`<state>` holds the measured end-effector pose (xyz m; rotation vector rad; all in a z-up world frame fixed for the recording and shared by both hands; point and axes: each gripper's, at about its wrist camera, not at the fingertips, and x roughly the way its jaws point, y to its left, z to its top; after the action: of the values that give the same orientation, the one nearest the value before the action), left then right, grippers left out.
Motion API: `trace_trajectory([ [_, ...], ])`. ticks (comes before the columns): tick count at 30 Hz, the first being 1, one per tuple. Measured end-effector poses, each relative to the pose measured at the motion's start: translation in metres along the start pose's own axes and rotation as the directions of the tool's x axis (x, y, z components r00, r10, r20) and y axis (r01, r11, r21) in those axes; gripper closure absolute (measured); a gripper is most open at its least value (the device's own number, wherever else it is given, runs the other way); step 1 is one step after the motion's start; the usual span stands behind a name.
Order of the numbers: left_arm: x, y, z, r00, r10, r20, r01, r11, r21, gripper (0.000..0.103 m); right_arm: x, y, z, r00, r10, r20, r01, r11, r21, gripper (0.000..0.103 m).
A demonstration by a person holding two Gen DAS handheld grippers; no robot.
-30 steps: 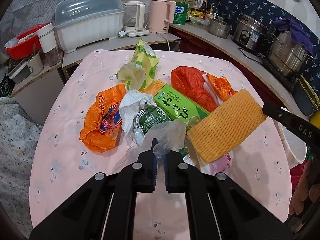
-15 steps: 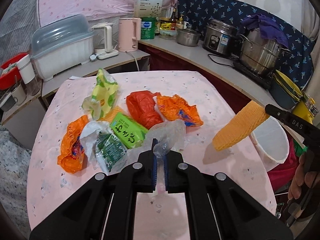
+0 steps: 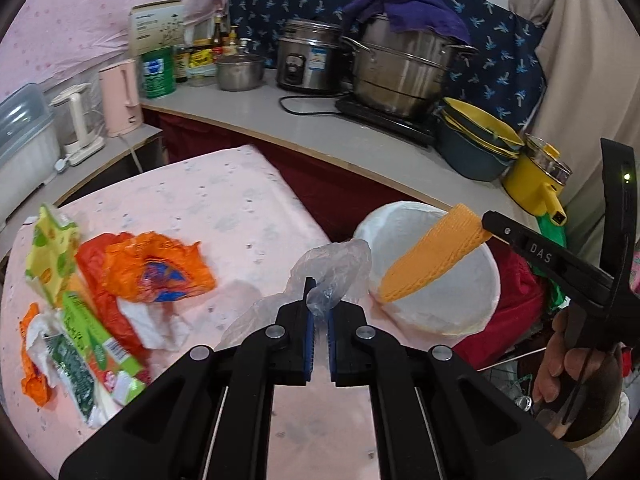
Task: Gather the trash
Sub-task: 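Carry the orange mesh sponge over the white bin and open the right tool, then move both tools back from the bin to the trash pile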
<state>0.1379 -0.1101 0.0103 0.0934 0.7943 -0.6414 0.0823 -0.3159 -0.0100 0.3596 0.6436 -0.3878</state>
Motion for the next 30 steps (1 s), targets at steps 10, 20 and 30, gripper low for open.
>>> trace_trajectory([
  [10,0.058,-0.064,0.016,0.987,-0.146,-0.065,0.151,0.985,0.08,0.097,0.016,-0.057,0.003,0.998,-0.059,-0.018,0.06,0.995,0.08,0.097],
  [20,0.075,-0.079,0.024,0.985,-0.16,-0.056,0.164,0.984,0.064,0.055,0.007,-0.069,0.011,0.996,-0.088,0.025,0.085,0.99,0.109,0.072],
  [30,0.058,-0.048,0.022,0.997,-0.078,-0.028,0.078,0.997,0.025,0.053,-0.004,-0.041,0.011,0.998,-0.046,0.035,0.044,0.996,0.072,0.067],
])
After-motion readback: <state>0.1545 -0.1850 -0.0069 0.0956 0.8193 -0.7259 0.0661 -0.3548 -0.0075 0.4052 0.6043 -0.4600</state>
